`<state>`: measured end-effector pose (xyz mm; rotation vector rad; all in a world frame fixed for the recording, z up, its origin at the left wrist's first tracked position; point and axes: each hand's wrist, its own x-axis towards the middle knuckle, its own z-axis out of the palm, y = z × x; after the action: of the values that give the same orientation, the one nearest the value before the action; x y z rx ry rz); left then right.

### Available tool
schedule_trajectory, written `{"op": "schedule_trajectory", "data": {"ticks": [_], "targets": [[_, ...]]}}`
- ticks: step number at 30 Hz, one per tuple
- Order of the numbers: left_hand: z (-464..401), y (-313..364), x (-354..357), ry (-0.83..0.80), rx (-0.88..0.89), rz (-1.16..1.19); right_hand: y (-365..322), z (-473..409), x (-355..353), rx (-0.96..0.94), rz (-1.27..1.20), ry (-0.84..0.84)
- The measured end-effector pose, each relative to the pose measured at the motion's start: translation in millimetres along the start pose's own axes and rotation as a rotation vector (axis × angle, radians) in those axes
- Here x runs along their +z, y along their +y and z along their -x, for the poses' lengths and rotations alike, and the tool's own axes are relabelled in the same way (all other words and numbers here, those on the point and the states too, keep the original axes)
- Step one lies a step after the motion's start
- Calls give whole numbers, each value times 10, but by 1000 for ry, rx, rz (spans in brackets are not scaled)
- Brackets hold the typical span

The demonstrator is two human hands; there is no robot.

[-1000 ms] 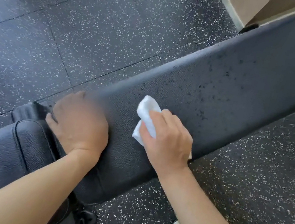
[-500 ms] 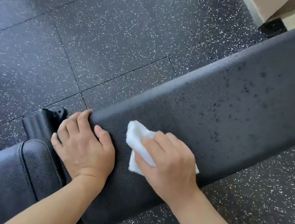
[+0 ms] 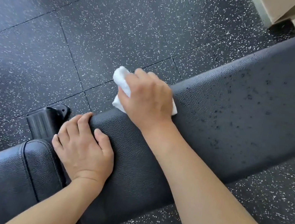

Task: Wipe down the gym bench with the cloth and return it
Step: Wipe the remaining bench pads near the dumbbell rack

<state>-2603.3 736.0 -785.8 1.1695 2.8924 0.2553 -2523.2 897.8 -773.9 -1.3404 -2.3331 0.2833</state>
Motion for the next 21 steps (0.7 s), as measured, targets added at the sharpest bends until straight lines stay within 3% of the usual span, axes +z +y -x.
{"op": "schedule_trajectory", "data": {"ticks": [3, 6, 14, 18, 21], "targets": [[0, 7, -3, 0, -14, 4, -26, -131, 63, -47, 9, -94], [-2, 25, -12, 5, -26, 12, 49, 121, -103, -92, -127, -15], [14, 19, -27, 8, -29, 26, 798, 1850, -977, -312, -72, -93], [12, -14, -5, -5, -38, 33, 1149, 1956, -1063, -59, 60, 57], [23, -3, -6, -11, -39, 34, 835, 1910, -905, 259, 116, 192]]}}
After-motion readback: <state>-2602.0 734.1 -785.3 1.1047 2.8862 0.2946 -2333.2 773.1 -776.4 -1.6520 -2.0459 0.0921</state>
